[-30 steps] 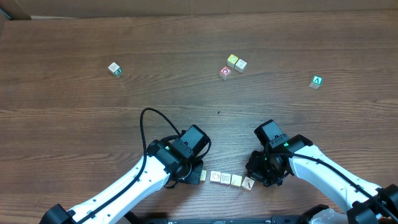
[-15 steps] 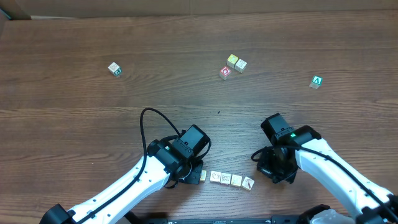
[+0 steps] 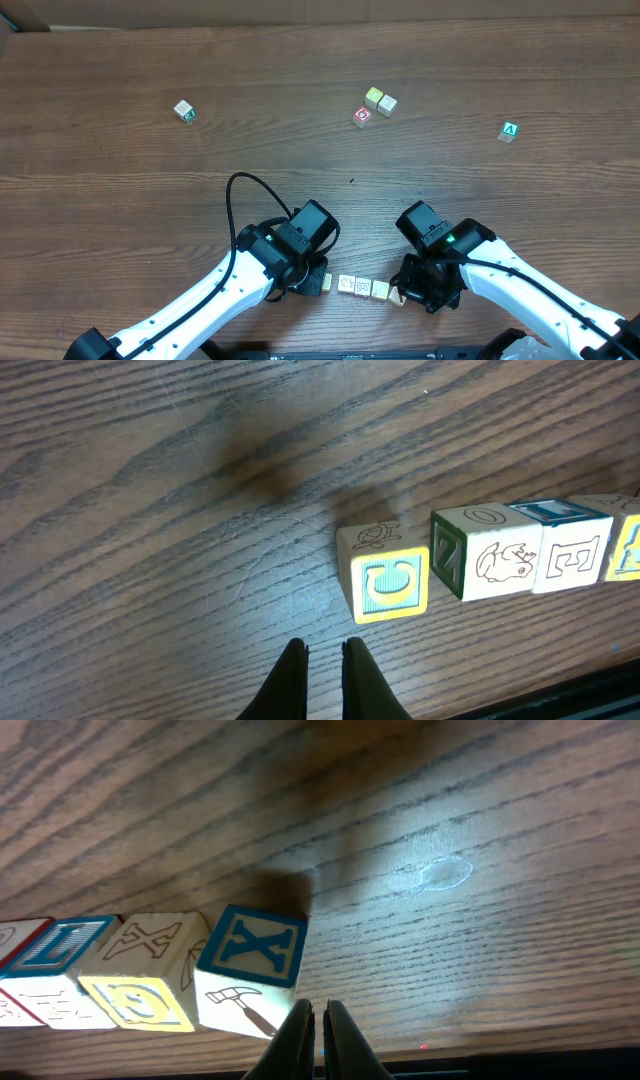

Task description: Flip 5 blocks

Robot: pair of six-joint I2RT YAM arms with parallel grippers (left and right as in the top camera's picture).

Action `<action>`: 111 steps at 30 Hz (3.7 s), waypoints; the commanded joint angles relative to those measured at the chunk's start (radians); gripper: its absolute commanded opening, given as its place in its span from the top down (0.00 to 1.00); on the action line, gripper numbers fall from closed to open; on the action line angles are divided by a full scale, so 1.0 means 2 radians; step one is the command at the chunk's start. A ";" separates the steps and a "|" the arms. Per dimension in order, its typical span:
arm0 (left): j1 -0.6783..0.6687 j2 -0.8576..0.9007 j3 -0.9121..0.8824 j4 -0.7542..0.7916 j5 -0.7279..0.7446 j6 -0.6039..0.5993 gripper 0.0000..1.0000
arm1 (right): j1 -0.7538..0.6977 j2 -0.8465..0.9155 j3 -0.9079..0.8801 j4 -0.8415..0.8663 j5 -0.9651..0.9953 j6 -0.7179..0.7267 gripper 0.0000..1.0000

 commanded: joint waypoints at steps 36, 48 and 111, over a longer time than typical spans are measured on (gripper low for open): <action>0.003 -0.004 -0.006 -0.005 0.008 0.000 0.96 | 0.002 -0.004 -0.042 0.078 -0.008 0.002 0.92; 0.003 0.034 -0.015 0.016 0.007 -0.015 0.96 | 0.002 -0.004 -0.042 0.079 -0.008 0.000 0.92; 0.006 0.119 -0.015 0.095 -0.002 -0.005 0.96 | 0.002 -0.004 -0.042 0.076 -0.023 -0.025 0.93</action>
